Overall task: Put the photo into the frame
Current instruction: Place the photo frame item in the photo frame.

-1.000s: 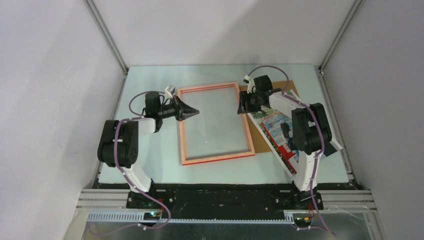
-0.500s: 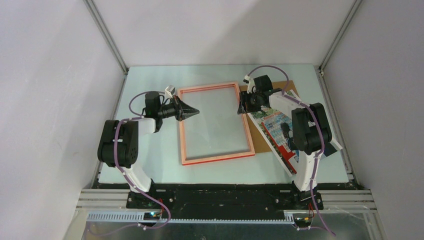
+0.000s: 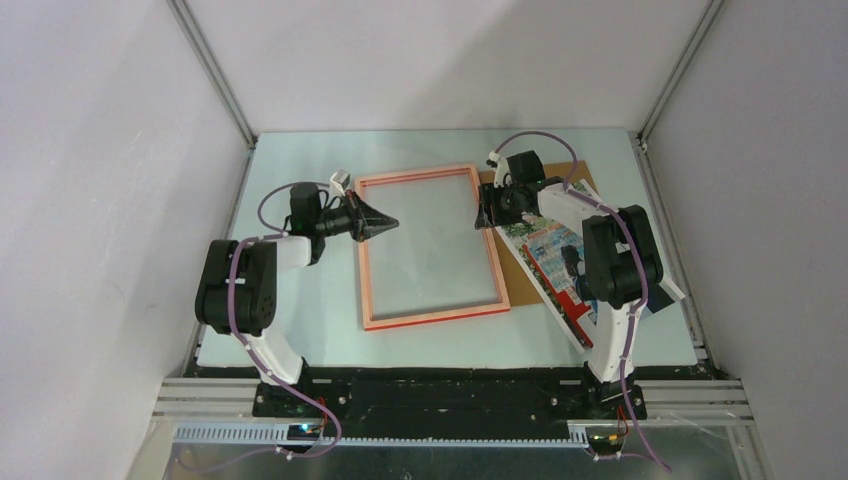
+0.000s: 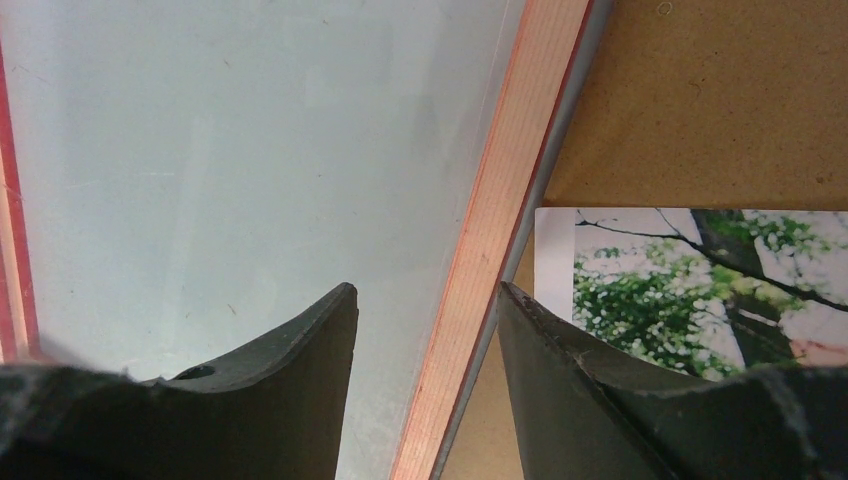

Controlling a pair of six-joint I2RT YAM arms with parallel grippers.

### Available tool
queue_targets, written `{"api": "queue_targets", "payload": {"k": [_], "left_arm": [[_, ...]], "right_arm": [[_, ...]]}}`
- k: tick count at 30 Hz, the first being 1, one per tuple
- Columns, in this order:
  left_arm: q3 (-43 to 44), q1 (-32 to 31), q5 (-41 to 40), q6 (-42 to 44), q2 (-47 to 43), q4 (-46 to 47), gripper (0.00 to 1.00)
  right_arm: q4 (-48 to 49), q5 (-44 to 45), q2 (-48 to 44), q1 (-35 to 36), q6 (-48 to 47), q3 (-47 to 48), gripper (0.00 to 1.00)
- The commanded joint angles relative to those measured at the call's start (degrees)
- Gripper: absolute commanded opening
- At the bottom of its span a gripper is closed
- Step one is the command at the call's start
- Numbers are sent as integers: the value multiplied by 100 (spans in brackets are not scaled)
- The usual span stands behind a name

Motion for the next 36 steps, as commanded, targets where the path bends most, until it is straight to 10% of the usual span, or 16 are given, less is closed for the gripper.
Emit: {"api": "queue_targets", "payload": {"k": [1,36], "left_arm": [[77,2,110,93,-78,337,0],[319,-8,191,355,316,346,0]], "right_arm": [[48,25,33,35,-36,114,58],[39,-15,97,35,-3,119,58]]}}
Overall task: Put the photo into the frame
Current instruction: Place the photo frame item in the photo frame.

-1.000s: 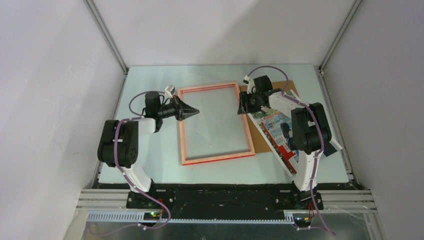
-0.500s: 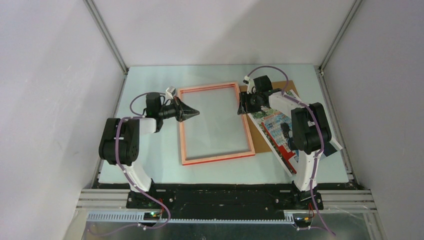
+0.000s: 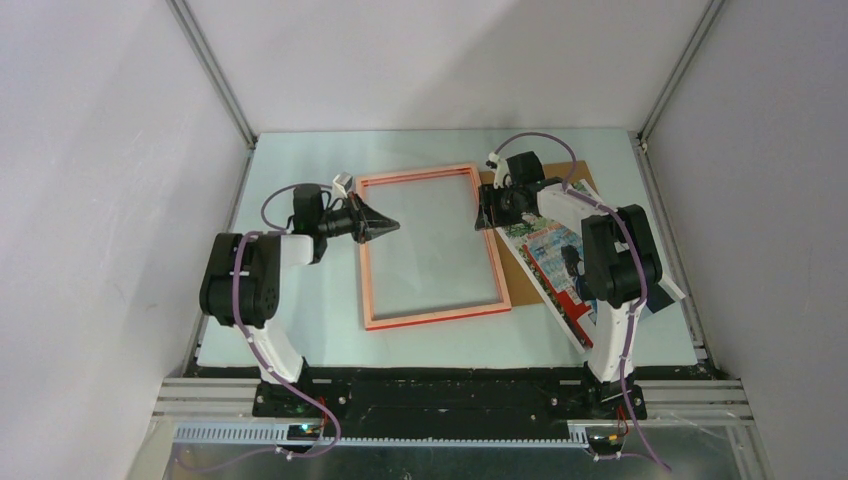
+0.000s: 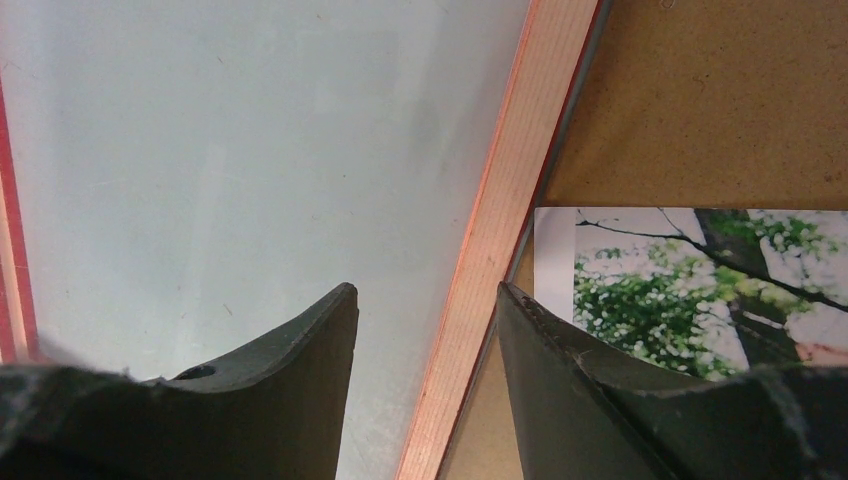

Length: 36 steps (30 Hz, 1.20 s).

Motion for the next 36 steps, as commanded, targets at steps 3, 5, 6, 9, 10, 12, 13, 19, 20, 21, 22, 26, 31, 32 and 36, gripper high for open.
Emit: {"api": "queue_targets", "payload": {"k": [3,5,6,9,10,12,13,19,20,21,22,26,31,32,36], "left_arm": [[273,-4,169,230,-9,298,0],[281,-7,184,238,-6,298,0],[282,-5,183,240,-5,298,0],[261,-16,192,233,-27,298,0],[263,-23,200,232,-50,298,0],[260,-61,210,243,-92,298,0],[258,-67,223,256,-104,298,0],[286,-107,252,300,-148,299,0],[283,-110,252,301,-151,298,0],[283,-110,254,306,-158,298,0],[276,-109,253,312,-164,298,0],[254,-119,264,325,-210,302,0],[248,-132,271,351,-251,289,0],[234,-134,270,345,-259,289,0],[226,-142,290,382,-329,274,0]], "right_arm": [[46,33,71,37,-2,119,57],[46,71,71,35,-1,120,57],[45,97,71,36,-1,120,57],[35,118,80,24,-1,127,57],[30,118,79,28,3,128,57],[22,118,79,28,-5,129,57],[19,118,79,29,-8,129,57],[14,118,88,26,-14,140,57],[16,118,83,24,-11,145,57],[12,118,80,21,-10,146,57],[11,113,79,20,-14,144,57],[7,109,105,7,-2,151,57],[-28,108,123,3,2,189,57],[-27,102,123,-2,0,190,57],[-28,105,123,-32,-4,198,56]]}}
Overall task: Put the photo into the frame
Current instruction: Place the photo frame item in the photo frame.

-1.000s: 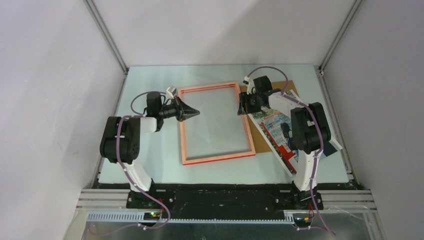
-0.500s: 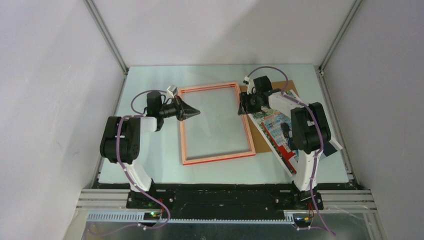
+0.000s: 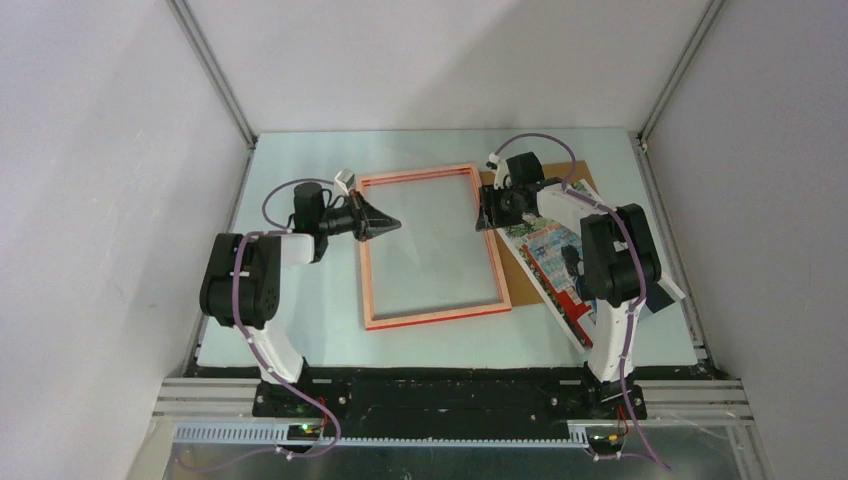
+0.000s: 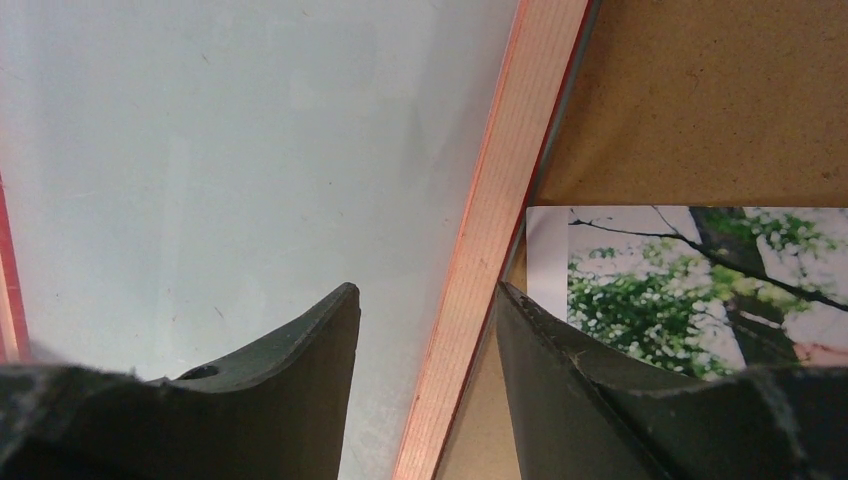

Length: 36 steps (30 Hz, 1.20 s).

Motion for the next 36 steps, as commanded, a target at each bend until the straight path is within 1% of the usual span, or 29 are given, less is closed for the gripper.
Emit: {"api": "queue_targets", "payload": {"k": [1,11,21,29,36], "left_arm": [[150,-100,198,222,-345,208,0],[159,-142,211,300,-456,183,0],[251,-156,216,339,-228,174,0],[314,-166,233,377,-131,173,0],[348,-171,234,402,-43,173,0]], "right_arm": [[-12,55,79,-33,0,195,56],[-23,-2,94,-69,31,210,56],[-24,-69,83,-91,47,212,57],[6,-399,95,-160,167,212,66],[40,-616,93,-208,201,212,67]]}}
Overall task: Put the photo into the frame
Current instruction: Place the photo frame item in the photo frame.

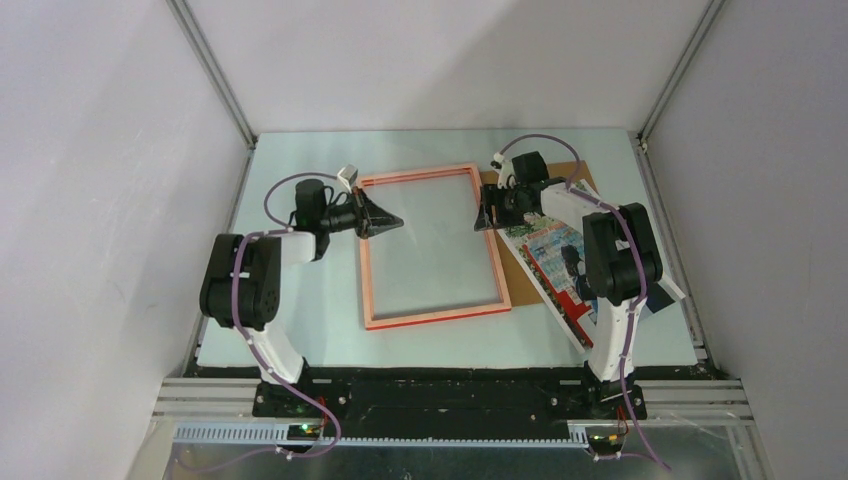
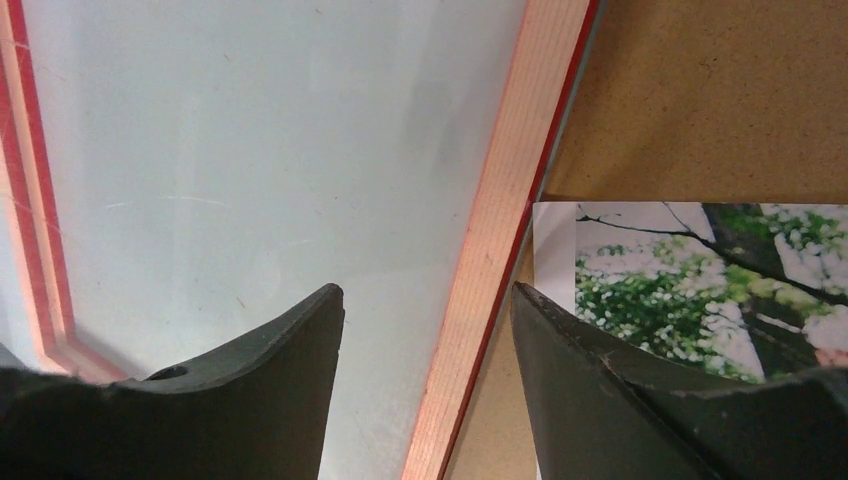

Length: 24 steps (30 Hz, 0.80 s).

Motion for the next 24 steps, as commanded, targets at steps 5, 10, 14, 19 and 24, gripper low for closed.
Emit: {"api": "queue_targets", "payload": {"k": [5,10,14,19,24], "left_arm": [[277,-88,178,194,104,203,0],[305,-110,196,211,152,203,0],[322,-105,200,263,193,141,0],[341,-110,189,376,224,29,0],[300,-117,189,478,114,-47,0]], "right_arm": [[46,-272,59,-57,77,210,67],[43,-307,92,-67,98,225,67],[28,-333,140,-89,121,255,67],[12,-382,206,-109,143,280,67],[11,-445,245,-140,191,297,67]]}}
